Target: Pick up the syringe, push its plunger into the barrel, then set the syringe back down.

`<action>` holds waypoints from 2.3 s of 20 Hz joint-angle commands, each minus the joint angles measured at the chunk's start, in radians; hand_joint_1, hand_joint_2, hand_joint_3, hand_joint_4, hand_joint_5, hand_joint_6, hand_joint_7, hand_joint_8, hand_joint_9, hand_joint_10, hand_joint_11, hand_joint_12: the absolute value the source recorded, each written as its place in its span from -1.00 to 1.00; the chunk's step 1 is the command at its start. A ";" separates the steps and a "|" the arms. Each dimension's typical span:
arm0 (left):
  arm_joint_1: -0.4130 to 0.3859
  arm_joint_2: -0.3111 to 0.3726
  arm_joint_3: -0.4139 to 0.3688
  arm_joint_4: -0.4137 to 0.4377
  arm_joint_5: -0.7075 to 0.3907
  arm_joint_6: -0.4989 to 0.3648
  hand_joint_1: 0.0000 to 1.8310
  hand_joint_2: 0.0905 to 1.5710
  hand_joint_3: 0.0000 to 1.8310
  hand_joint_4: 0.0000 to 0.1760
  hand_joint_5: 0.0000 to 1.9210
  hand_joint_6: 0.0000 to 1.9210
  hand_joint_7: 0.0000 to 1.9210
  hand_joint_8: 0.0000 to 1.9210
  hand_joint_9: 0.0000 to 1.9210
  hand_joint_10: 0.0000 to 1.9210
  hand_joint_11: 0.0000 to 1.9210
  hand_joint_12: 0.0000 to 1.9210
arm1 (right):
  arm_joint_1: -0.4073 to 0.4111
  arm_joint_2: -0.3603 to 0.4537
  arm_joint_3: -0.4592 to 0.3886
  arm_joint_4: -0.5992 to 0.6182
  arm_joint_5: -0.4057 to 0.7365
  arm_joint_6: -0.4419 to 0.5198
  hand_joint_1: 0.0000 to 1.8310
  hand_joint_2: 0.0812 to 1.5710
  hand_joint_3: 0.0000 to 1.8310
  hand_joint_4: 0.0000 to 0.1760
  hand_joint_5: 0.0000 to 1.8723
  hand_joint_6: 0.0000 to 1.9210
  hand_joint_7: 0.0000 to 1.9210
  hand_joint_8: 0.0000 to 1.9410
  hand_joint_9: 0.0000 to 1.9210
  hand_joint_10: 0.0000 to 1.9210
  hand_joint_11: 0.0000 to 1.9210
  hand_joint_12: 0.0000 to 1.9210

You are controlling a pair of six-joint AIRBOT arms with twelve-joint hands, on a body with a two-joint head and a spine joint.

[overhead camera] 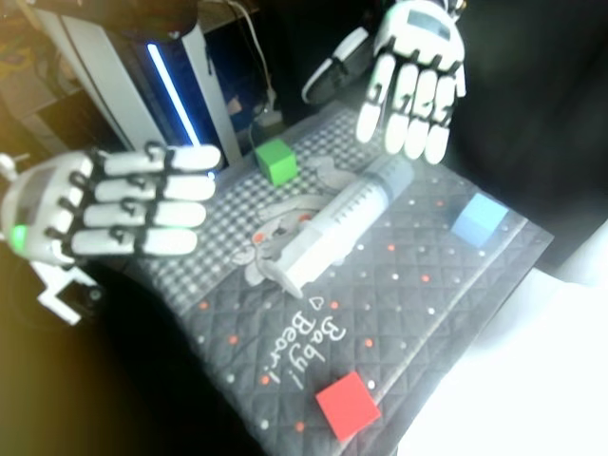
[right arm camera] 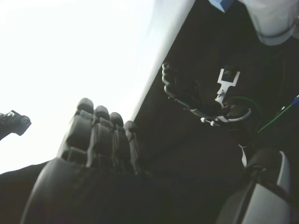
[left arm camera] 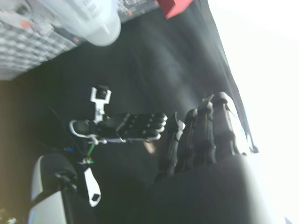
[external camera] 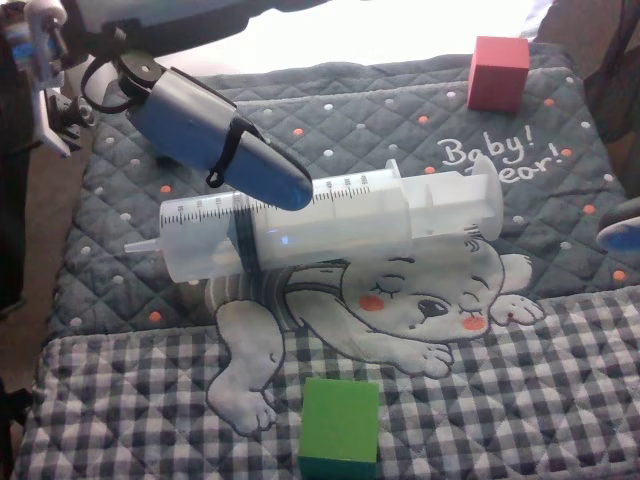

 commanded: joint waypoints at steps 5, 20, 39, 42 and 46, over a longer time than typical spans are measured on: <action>-0.007 -0.050 0.013 0.080 -0.014 -0.081 -0.46 -0.27 -1.00 -0.09 -1.00 -1.00 -1.00 -1.00 -1.00 -1.00 -0.99 -0.99 | 0.013 0.001 0.004 0.026 0.124 0.002 -0.34 -0.33 -1.00 -0.68 -1.00 -1.00 -1.00 -1.00 -1.00 -1.00 -1.00 -1.00; 0.084 -0.159 0.096 0.230 0.068 -0.218 -0.51 -0.26 -1.00 -1.00 -1.00 -1.00 -0.98 -1.00 -0.96 -0.99 -1.00 -0.57 | 0.014 -0.007 0.007 0.026 0.124 0.002 -0.37 -0.33 -1.00 -0.89 -1.00 -1.00 -1.00 -1.00 -1.00 -1.00 -1.00 -1.00; 0.127 -0.210 0.149 0.414 0.155 -0.345 -0.49 -0.17 -0.99 -1.00 -1.00 -1.00 -1.00 -1.00 -1.00 -1.00 -1.00 -1.00 | 0.014 -0.012 0.007 0.025 0.127 0.002 -0.38 -0.32 -1.00 -0.41 -0.98 -0.99 -0.98 -1.00 -1.00 -1.00 -0.97 -0.98; 0.129 -0.226 0.152 0.506 0.178 -0.392 -0.47 -0.16 -0.99 -1.00 -1.00 -1.00 -1.00 -1.00 -1.00 -1.00 -1.00 -1.00 | 0.014 -0.012 0.007 0.025 0.127 0.002 -0.36 -0.33 -1.00 -0.53 -0.99 -1.00 -0.99 -1.00 -1.00 -1.00 -0.98 -0.99; 0.145 -0.244 0.167 0.525 0.204 -0.392 -0.35 0.11 -0.99 -1.00 -1.00 -1.00 -1.00 -1.00 -1.00 -1.00 -1.00 -1.00 | 0.015 -0.012 0.006 0.025 0.128 0.002 -0.35 -0.30 -0.99 -0.63 -0.98 -1.00 -0.96 -0.99 -0.99 -0.99 -0.95 -0.98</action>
